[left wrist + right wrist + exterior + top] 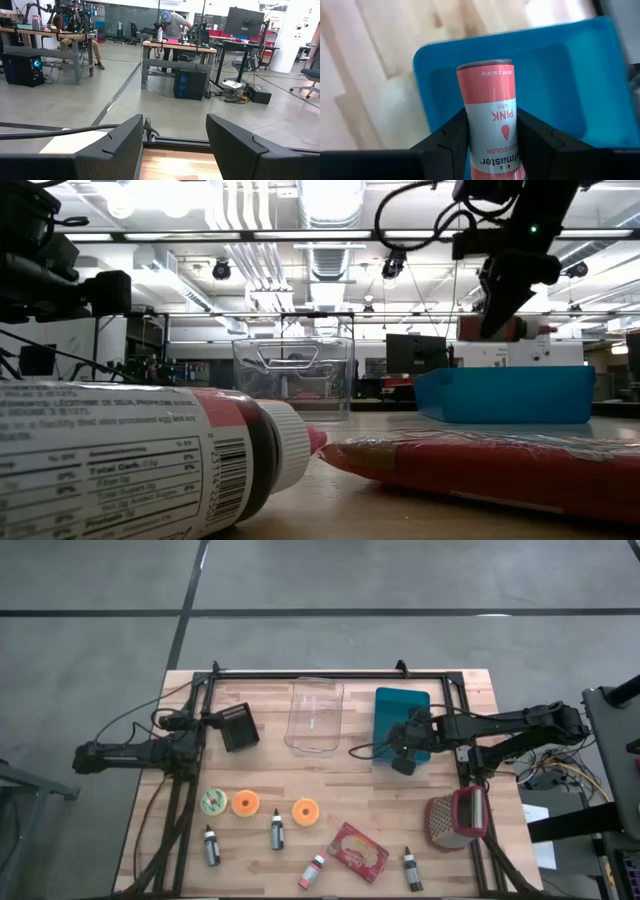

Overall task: Pick & Place Food Item
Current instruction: Put the top pink food coloring bottle into the blue bin

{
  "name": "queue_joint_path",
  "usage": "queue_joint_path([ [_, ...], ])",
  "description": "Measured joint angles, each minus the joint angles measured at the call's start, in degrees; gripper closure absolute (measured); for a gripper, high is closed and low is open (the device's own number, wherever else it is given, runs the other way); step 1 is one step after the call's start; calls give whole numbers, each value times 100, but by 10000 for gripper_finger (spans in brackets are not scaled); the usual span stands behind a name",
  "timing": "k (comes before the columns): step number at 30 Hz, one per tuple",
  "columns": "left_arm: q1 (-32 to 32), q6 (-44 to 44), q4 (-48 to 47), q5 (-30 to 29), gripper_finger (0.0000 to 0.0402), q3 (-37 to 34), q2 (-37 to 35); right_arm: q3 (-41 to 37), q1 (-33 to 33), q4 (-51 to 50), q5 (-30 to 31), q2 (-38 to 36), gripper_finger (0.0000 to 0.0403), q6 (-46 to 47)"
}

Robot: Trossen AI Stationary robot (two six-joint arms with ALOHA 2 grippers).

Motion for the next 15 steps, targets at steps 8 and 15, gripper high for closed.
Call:
queue_joint_path([
  [8, 1, -2, -1, -1, 179, 0, 2, -604, -36, 716, -252, 137, 268, -411],
  [15, 0, -1, 0, 0, 179, 0, 2, -981, -220, 1251, -24, 374, 268, -690],
])
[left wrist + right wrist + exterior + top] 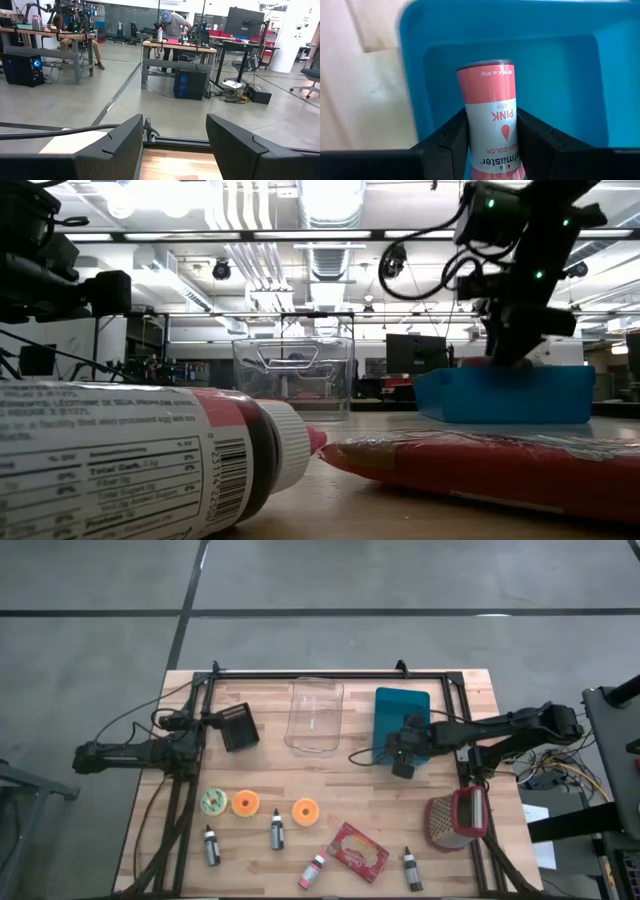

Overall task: Pick & Place Food Item
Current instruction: Put the top pink food coloring bottle into the blue bin, then put the right black food coloring bottle into the blue bin

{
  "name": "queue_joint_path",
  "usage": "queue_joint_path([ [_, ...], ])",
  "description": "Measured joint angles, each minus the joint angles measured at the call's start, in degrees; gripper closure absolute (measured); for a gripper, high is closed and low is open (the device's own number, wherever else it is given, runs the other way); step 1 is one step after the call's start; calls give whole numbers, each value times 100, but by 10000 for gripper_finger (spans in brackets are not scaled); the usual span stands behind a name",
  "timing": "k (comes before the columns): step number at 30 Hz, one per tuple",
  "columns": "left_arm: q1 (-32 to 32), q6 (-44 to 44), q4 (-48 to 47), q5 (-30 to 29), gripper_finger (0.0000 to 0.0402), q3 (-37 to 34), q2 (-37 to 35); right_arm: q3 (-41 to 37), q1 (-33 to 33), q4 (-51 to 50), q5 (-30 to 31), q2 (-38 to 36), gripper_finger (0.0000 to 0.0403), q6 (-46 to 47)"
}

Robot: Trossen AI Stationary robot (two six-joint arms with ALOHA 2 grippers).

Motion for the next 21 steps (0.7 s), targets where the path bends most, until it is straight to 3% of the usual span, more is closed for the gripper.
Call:
queue_joint_path([
  [11, -1, 0, 1, -2, 179, 0, 2, -100, -243, 289, -411, 120, 244, -115],
  [21, -1, 1, 1, 0, 179, 0, 2, -131, -258, 414, -424, 128, 225, -379],
])
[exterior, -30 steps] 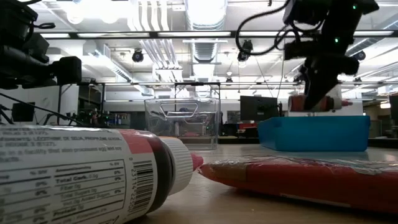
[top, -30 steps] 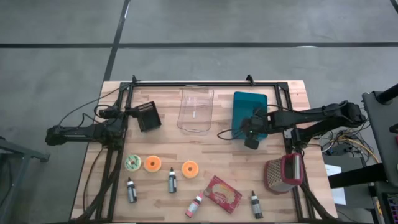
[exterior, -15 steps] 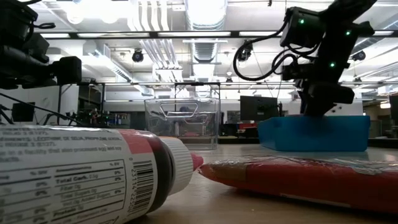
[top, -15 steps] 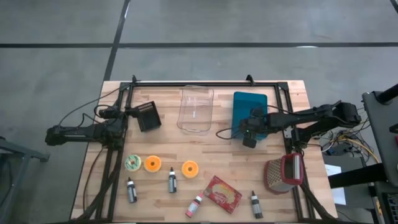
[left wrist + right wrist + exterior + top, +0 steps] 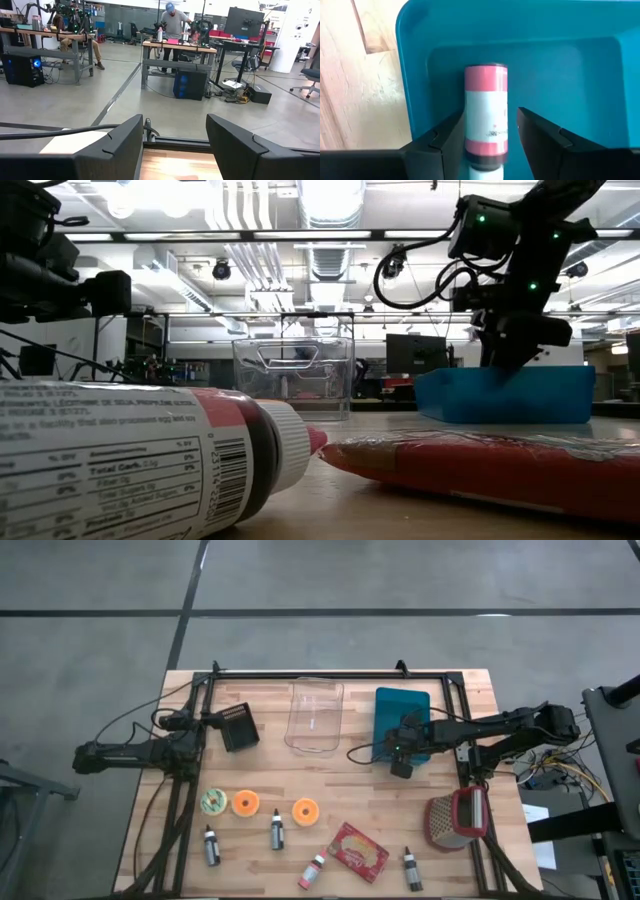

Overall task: Pick & Place Food Item
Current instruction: Put the right black food coloring bottle into the blue bin

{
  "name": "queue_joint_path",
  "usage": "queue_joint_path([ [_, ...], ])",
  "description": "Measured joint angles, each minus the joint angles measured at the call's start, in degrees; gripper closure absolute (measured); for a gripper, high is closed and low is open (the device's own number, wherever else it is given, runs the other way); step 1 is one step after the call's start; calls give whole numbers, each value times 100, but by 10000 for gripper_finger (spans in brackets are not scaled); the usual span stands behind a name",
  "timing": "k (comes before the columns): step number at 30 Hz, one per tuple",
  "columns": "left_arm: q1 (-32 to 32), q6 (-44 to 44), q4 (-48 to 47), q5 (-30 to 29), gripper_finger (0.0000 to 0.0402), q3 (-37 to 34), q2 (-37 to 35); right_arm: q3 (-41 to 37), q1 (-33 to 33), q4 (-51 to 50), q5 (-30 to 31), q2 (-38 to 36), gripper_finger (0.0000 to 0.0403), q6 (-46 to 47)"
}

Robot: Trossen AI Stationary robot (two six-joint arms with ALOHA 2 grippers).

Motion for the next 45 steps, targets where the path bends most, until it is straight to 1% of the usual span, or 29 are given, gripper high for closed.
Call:
queue_joint_path([
  [7, -1, 1, 0, 0, 179, 0, 0, 4, 2, 8, 30, -2, 225, 2],
  [10, 1, -1, -1, 0, 179, 0, 0, 56, 7, 0, 271, -46, 225, 2],
  [13, -1, 1, 1, 0, 179, 0, 0, 237, 7, -10, 483, -165, 225, 0],
  [16, 0, -1, 1, 0, 179, 0, 0, 458, 7, -64, 566, -340, 225, 0],
  [19, -1, 1, 1, 0, 179, 0, 0, 697, 29, -75, 568, -573, 225, 14],
  [21, 1, 0, 1, 0, 179, 0, 0, 849, 100, -77, 464, -697, 225, 57],
  [24, 0, 1, 1, 0, 179, 0, 0, 1147, 270, -71, 141, -862, 225, 655],
  [27, 0, -1, 0, 0, 179, 0, 0, 1469, 458, -105, -35, -935, 225, 1669],
  [32, 0, -1, 0, 0, 179, 0, 0, 2008, 1054, -899, -69, -763, 225, 3419],
  [35, 2, -1, 1, 0, 179, 0, 0, 2356, 1583, -1387, -79, -501, 225, 4265],
  [40, -1, 0, 0, 0, 179, 0, 0, 3094, 2343, -2272, -74, 150, 225, 5309],
  [42, -1, -1, -2, -2, 179, 0, 0, 3436, 2557, -2541, -91, 457, 225, 5516],
  [45, 1, -1, -2, -2, 179, 0, 0, 3942, 2780, -3079, -499, 948, 225, 5650],
])
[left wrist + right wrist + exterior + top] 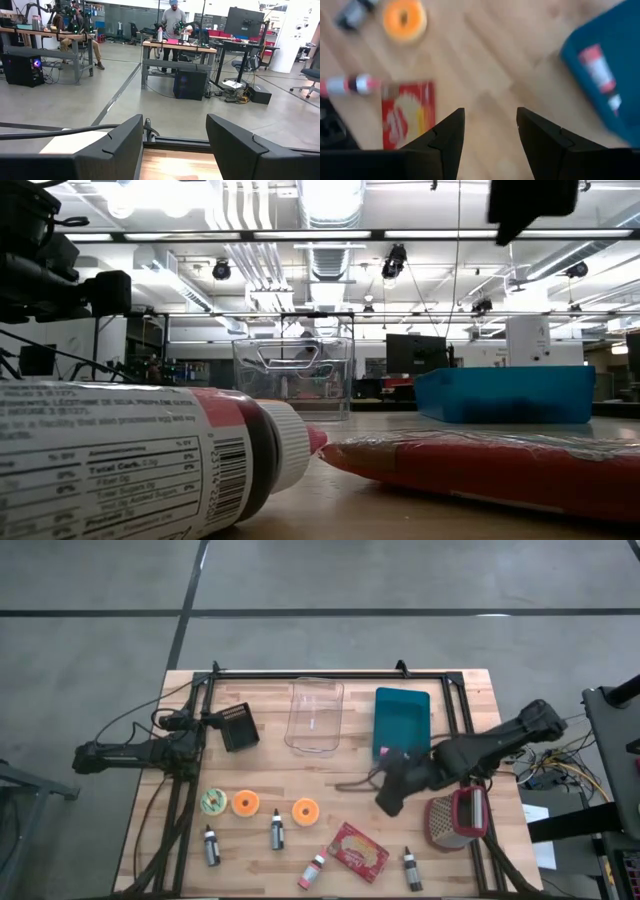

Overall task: Pick & Place Food Item
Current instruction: Put the right black food coloring bottle into the blue bin

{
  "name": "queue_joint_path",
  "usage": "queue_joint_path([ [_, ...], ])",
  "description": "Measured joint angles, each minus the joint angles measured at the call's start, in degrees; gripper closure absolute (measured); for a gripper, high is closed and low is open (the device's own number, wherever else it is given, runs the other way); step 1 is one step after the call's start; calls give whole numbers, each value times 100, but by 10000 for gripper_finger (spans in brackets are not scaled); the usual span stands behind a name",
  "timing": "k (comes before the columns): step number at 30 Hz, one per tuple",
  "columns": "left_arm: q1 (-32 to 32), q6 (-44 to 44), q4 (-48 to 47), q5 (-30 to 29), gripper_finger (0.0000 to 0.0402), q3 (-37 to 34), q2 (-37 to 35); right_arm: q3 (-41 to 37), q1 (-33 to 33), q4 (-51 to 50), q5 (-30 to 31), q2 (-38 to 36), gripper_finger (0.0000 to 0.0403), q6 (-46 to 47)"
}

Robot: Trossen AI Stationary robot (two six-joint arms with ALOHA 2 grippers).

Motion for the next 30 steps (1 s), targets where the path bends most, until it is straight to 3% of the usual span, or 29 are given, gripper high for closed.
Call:
queue_joint_path([
  [10, 0, 0, 0, 2, 179, 0, 0, 1170, 563, -1144, -1112, 1439, 225, 1572],
  [19, -1, 0, 1, 2, 179, 0, 0, 1235, 1174, -731, -1498, 1744, 225, 2594],
  [30, -1, 0, 2, 2, 179, 0, 0, 1096, 1538, -544, -1827, 2156, 225, 3082],
])
